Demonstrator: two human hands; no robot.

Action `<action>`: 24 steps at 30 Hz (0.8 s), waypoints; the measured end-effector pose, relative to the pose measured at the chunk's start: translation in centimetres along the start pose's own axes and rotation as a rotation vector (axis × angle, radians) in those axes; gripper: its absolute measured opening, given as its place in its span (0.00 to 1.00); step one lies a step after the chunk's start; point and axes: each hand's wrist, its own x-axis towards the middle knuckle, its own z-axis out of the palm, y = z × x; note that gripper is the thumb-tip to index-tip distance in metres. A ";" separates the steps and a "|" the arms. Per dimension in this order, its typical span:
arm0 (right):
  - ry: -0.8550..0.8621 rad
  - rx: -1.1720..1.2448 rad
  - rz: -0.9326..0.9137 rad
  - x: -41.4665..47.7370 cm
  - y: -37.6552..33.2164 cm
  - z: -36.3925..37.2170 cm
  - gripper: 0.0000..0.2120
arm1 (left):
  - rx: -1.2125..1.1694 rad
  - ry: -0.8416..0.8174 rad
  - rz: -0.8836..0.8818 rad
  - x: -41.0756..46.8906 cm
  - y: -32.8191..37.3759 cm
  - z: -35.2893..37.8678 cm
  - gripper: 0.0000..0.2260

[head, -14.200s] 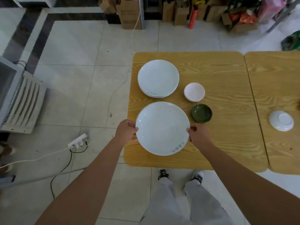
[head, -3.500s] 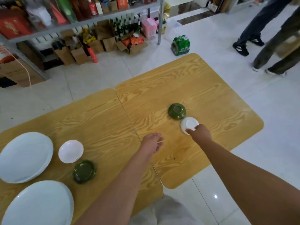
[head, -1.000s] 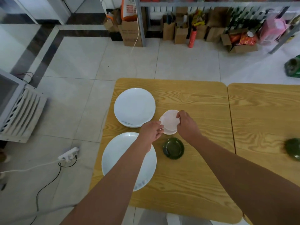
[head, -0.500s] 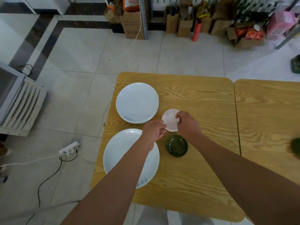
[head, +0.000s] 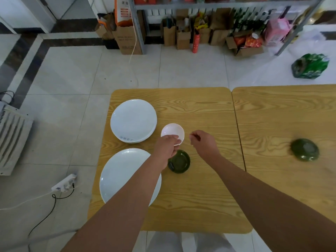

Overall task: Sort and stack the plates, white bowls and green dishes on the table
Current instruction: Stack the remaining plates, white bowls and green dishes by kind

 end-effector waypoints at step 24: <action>0.502 0.086 0.572 -5.6 23.7 -26.6 0.14 | 0.361 -0.325 0.062 -2.3 -4.9 33.7 0.07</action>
